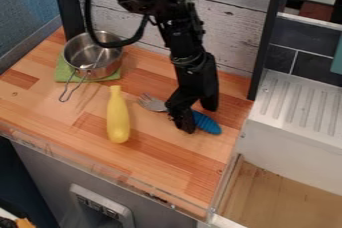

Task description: Place the blue fork to the rigth side of the table

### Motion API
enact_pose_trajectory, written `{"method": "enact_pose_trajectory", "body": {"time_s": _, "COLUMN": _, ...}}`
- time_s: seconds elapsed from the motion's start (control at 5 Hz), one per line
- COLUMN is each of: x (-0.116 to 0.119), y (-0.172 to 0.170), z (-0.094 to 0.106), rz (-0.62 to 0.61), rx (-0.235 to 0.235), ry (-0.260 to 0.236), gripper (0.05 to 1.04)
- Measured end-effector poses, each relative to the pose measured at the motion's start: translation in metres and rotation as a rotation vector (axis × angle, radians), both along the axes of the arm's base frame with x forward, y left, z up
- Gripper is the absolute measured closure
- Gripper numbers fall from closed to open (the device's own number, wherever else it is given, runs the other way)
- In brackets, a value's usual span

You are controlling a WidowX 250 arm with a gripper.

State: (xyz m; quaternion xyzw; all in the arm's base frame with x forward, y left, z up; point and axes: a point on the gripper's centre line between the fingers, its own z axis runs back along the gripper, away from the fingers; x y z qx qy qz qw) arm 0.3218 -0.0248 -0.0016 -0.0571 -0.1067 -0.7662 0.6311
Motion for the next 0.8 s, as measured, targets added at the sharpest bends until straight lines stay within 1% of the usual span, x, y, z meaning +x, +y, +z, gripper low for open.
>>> {"method": "enact_pose_trajectory", "body": {"time_s": 0.2, "x": 0.002, "y": -0.002, "z": 0.0, "rz": -0.006, "rx": 0.0, "ry": -0.017, "gripper": 0.393}}
{"method": "enact_pose_trajectory", "body": {"time_s": 0.4, "x": -0.001, "y": -0.006, "z": -0.001, "rz": 0.017, "rx": -0.033, "ry": -0.007, "gripper": 0.654}}
{"method": "enact_pose_trajectory", "body": {"time_s": 0.6, "x": -0.007, "y": -0.011, "z": 0.001, "rz": 0.04, "rx": -0.084, "ry": 0.009, "gripper": 0.669}}
{"method": "enact_pose_trajectory", "body": {"time_s": 0.8, "x": -0.011, "y": -0.015, "z": 0.013, "rz": 0.067, "rx": -0.138, "ry": 0.006, "gripper": 0.669}}
